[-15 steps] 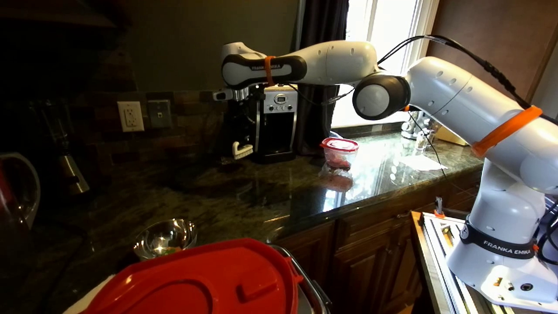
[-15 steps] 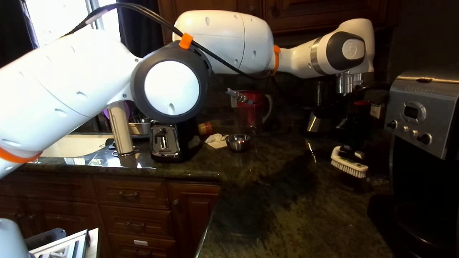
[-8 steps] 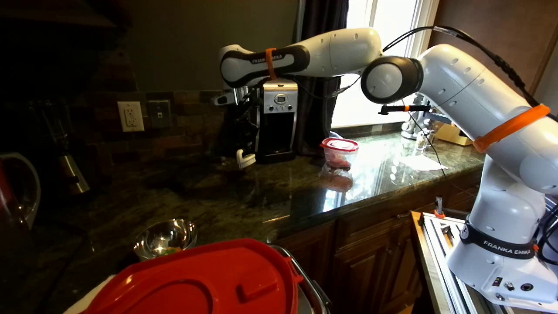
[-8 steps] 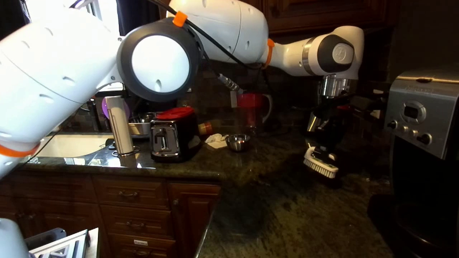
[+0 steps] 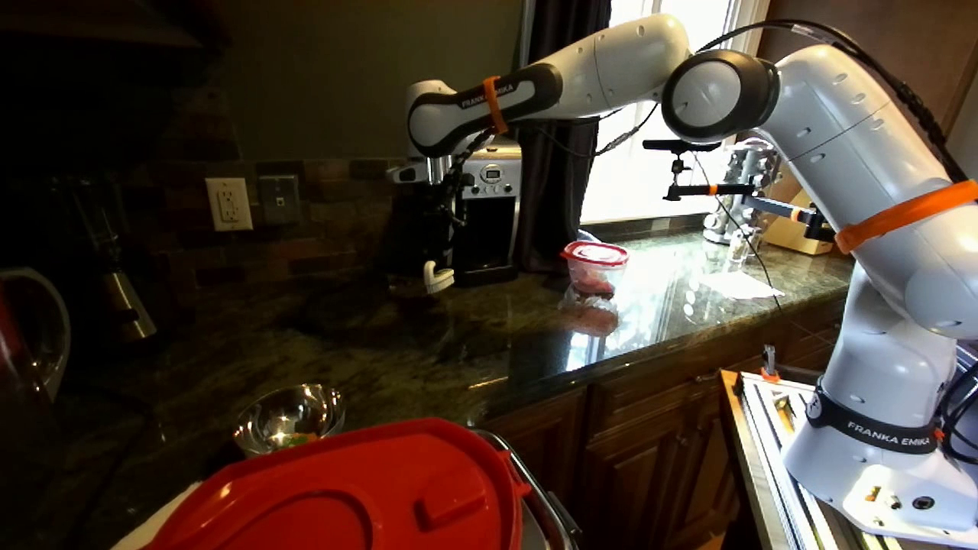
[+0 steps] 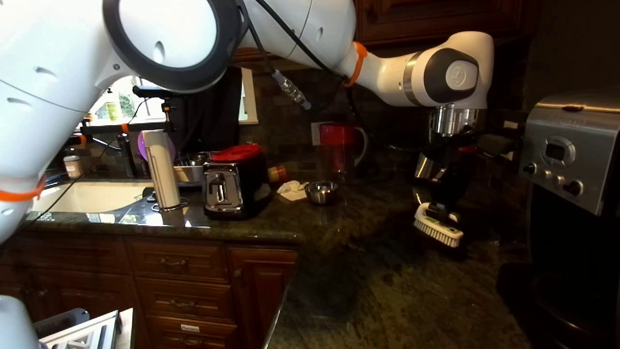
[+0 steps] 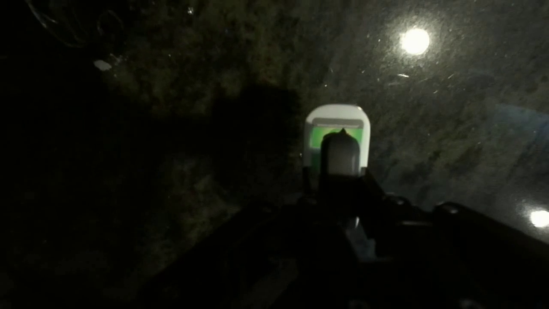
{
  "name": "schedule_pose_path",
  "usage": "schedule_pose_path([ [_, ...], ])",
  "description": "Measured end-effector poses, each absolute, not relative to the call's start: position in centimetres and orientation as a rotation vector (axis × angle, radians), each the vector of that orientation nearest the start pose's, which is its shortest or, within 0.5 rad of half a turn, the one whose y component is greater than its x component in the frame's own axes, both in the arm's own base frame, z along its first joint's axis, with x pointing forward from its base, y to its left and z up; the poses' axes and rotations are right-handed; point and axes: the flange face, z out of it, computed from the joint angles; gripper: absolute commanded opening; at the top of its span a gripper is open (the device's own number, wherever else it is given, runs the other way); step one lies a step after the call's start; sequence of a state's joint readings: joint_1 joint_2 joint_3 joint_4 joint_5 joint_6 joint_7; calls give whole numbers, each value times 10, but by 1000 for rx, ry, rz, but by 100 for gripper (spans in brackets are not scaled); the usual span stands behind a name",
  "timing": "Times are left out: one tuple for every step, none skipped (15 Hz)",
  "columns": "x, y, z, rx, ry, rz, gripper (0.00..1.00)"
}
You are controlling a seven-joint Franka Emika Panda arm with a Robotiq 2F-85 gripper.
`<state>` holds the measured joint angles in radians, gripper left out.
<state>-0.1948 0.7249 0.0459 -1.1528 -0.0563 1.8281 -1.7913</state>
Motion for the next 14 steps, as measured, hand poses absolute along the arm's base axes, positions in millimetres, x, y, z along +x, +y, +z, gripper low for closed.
schedule_pose_path([
  [735,-125,367,2152,2323,-73,23],
  [735,-123,367,2150,2324,-73,23],
  [735,-122,367,2147,2327,-73,23],
  [736,-121,367,2146,2328,-73,23],
  [736,-120,367,2145,2329,-73,6],
  [736,-120,367,2145,2329,-73,6],
  [736,-120,367,2135,2324,-74,6],
  [738,-119,367,2115,2314,-65,6],
  [739,-118,366,2082,2308,-49,6],
  [738,-117,364,2045,2307,-32,6],
  [735,-118,363,2007,2310,-14,6],
  [731,-120,363,1975,2313,4,6],
  [726,-123,364,1951,2317,16,6],
  [719,-128,366,1936,2321,24,6],
])
